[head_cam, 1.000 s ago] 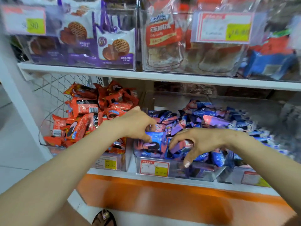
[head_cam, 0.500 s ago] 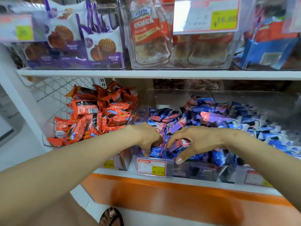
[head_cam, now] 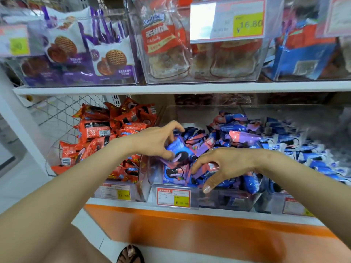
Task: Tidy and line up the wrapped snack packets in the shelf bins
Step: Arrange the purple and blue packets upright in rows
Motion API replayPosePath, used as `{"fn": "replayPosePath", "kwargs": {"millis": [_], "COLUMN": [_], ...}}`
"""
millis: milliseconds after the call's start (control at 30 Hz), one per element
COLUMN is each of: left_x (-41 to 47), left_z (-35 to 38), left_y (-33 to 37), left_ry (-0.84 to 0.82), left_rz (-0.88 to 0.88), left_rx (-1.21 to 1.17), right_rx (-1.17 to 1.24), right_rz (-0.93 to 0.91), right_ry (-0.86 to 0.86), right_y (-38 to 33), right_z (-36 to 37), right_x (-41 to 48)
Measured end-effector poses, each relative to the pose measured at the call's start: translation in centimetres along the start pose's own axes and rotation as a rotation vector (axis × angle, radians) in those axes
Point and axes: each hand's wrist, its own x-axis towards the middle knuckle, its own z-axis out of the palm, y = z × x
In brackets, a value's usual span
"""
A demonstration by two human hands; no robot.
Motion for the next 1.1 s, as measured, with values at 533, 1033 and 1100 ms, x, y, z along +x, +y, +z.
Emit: {"fn": "replayPosePath", "kwargs": {"millis": [533, 1033, 1100], "left_x": [0.3, 0.3, 0.3], "left_z": [0.6, 1.8, 2.0], "left_y": [0.4, 3.4, 3.4], "left_ry": [0.082, -0.354, -0.396], "left_rz": [-0.077, -0.053, -0.048], "left_rx": [-0.328, 0.424, 0.429], "right_rx": [0.101, 0.138, 0.149], "right_rz": [0.079, 0.072, 0.072], "right_ry": [0.056, 0.027, 0.028], "right_y": [-0.6, -0.7, -0.6], "right_z": [0.2, 0.0, 0.0], "right_x": [-0.6, -0.8, -0.8]}}
